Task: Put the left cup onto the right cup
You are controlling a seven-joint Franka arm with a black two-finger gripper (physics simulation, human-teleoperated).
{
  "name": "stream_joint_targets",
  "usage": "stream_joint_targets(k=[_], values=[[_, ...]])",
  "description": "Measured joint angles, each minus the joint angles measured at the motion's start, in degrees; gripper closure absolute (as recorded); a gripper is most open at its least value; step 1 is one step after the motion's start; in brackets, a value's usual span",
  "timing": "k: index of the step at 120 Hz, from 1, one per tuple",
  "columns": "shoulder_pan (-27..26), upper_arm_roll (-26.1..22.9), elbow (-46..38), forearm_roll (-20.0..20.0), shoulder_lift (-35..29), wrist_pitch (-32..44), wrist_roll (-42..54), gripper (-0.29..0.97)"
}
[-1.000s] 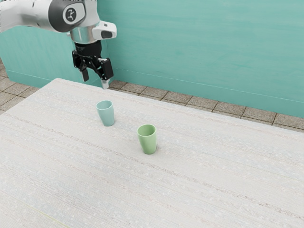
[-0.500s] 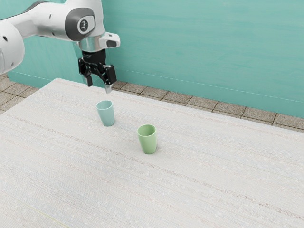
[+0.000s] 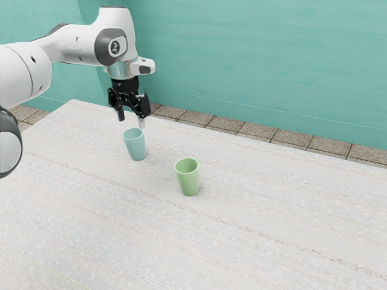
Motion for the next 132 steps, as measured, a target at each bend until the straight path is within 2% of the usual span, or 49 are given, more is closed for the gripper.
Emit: stream_joint_targets(k=[44, 94, 132], values=[[2.58, -1.06, 3.91, 1.66, 4.52, 0.23, 3.78, 0.00], [6.03, -5.90, 9.57, 6.30, 10.20, 1.54, 7.53, 0.00], [7.82, -7.90, 11.87, 7.25, 12.82, 2.06, 10.15, 0.00]])
